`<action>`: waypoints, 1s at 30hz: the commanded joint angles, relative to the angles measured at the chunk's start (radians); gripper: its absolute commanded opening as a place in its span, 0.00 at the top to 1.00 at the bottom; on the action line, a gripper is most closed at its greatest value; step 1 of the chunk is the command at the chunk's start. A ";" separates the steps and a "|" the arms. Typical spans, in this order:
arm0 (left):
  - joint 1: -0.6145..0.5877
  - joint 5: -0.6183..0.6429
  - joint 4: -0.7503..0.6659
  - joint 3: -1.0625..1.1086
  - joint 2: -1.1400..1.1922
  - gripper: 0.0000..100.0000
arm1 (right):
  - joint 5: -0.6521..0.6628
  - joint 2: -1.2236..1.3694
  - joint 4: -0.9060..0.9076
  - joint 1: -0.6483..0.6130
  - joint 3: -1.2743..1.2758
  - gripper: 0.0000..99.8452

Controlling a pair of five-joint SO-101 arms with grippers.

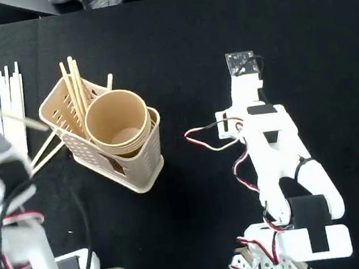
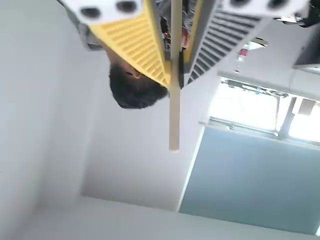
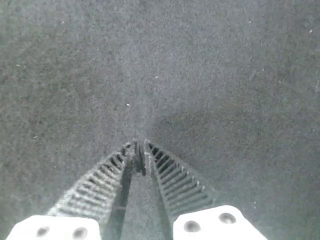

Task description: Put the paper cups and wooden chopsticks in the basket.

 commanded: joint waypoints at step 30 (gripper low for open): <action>0.113 0.043 0.334 -0.237 0.575 0.81 | -0.002 -0.022 -0.018 -0.015 -0.010 0.99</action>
